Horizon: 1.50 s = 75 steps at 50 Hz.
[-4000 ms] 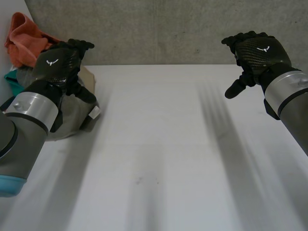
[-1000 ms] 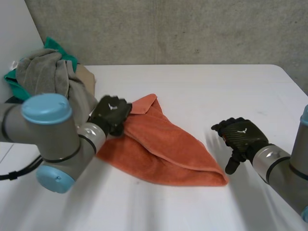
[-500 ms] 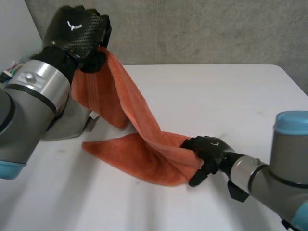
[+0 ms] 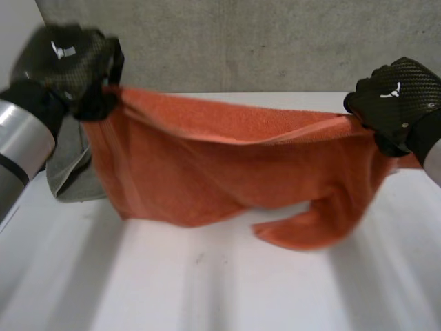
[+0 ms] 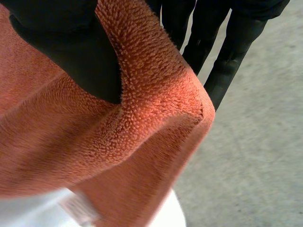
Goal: Fold the laundry.
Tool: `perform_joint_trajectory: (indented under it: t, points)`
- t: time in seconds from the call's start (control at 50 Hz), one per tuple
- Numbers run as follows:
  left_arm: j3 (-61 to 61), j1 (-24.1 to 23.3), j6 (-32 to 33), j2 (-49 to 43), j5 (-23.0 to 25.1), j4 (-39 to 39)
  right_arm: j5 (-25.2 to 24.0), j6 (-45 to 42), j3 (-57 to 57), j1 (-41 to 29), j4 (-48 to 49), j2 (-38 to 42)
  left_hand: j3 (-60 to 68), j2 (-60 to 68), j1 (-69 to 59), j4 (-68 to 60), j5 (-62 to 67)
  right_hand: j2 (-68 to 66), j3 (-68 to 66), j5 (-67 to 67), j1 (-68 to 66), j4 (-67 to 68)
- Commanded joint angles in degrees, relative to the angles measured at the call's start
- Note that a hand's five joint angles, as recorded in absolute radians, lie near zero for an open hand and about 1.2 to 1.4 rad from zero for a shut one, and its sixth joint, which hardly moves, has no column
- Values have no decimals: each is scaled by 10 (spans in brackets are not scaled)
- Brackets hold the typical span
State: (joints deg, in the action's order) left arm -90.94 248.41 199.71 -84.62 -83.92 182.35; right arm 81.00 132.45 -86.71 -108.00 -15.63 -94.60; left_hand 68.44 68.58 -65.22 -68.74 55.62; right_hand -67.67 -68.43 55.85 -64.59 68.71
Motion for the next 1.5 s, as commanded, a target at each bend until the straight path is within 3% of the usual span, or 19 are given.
perform_joint_trajectory:
  t: [0.02,0.16,0.22,0.26,0.3,0.36,0.5,0.6,0.7,0.8,0.9,1.02,1.1,1.22,1.32,1.38,1.5]
  points:
    - [-57,-1,16,-76,1,-11,-22,-21,41,13,-111,93,116,114,-148,-113,144,-123,-116,142,-154,113]
    - [53,-12,77,-239,-8,53,-4,-46,127,8,-68,231,116,114,-148,-113,144,-123,-116,142,-154,113]
    - [166,-25,86,-290,-19,111,10,-45,200,7,16,279,116,114,-148,-113,144,-123,-116,142,-154,113]
    - [268,-25,85,-316,-48,182,25,-43,245,8,139,284,116,114,-148,-113,144,-123,-116,142,-154,113]
    - [316,-26,87,-323,-65,242,38,-38,253,7,251,281,116,114,-148,-113,144,-123,-116,142,-154,113]
    - [338,-25,85,-319,-73,310,50,-32,241,6,341,267,116,114,-148,-113,144,-123,-116,142,-154,113]
    - [222,-43,82,-286,-71,276,28,-32,190,9,217,227,116,114,-148,-113,144,-123,-116,142,-154,113]
    - [99,-43,81,-268,-67,268,-36,-24,105,16,85,225,116,114,-148,-113,144,-123,-116,142,-154,113]
    - [16,-45,81,-271,-66,270,-73,-11,31,24,96,234,116,114,-148,-113,144,-123,-116,142,-154,113]
    - [-22,-45,79,-302,-66,270,-80,77,-6,57,163,294,116,114,-148,-113,144,-123,-116,142,-154,113]
    - [-41,-42,79,-303,-67,269,-87,209,-17,106,181,303,116,114,-148,-113,144,297,305,-279,266,-308]
    - [-54,-38,73,-270,-65,264,-127,283,-7,149,163,302,116,114,-148,-113,144,392,400,-374,362,-403]
    - [-61,-29,56,-252,-64,264,-175,282,28,187,66,315,116,114,-148,-113,144,443,450,-425,412,-453]
    - [-67,-26,51,-244,-56,262,-204,243,99,209,-40,348,116,114,-148,-113,144,461,469,-443,431,-472]
    - [-80,-12,52,-229,-54,254,-204,95,134,214,-127,347,116,114,-148,-113,144,456,464,-438,426,-467]
    - [-89,-5,52,-216,-53,244,-209,7,135,213,-132,338,116,114,-148,-113,144,453,461,-435,422,-463]
    - [-96,5,51,-198,-42,234,-209,-15,139,206,-83,325,116,114,-148,-113,144,443,451,-425,412,-453]
